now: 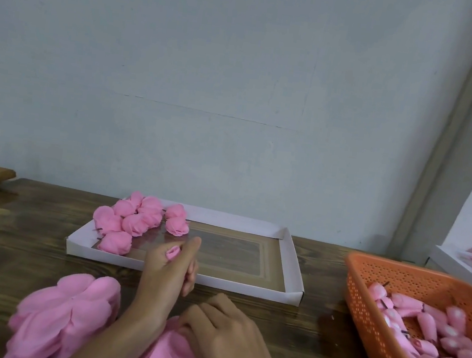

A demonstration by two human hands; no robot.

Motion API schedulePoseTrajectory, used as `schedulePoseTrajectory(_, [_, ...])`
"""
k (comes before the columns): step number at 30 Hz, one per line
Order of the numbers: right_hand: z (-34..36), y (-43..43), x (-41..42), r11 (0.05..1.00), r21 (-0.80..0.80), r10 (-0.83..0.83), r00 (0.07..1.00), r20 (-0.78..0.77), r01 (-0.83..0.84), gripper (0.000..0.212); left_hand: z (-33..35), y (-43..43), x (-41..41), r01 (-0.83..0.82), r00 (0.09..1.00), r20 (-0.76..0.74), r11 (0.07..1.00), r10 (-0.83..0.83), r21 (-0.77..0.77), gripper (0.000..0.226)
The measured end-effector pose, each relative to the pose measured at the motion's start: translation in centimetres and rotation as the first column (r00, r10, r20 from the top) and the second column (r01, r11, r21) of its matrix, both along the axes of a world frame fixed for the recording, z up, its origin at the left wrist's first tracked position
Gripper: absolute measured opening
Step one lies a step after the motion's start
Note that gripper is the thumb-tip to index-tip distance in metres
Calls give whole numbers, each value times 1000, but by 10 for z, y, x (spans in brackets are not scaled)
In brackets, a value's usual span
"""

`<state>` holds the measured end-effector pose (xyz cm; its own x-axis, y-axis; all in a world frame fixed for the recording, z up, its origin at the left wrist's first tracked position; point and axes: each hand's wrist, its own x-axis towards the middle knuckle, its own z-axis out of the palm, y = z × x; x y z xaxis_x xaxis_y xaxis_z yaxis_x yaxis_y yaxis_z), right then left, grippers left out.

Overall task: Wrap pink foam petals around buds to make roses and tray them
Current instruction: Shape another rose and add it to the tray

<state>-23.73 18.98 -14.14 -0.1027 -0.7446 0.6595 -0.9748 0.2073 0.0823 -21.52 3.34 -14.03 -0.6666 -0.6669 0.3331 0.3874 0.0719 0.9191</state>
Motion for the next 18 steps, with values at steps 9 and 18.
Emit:
schedulePoseTrajectory(9, [-10,-2,-11,991,-89,100,995,22,-97,6,2,-1,1,-12,1000,7,999,12,-37,60])
schedulePoseTrajectory(18, [-7,0,-21,981,-195,104,784,612,22,22,1,-5,0,-50,999,-1,999,50,-12,56])
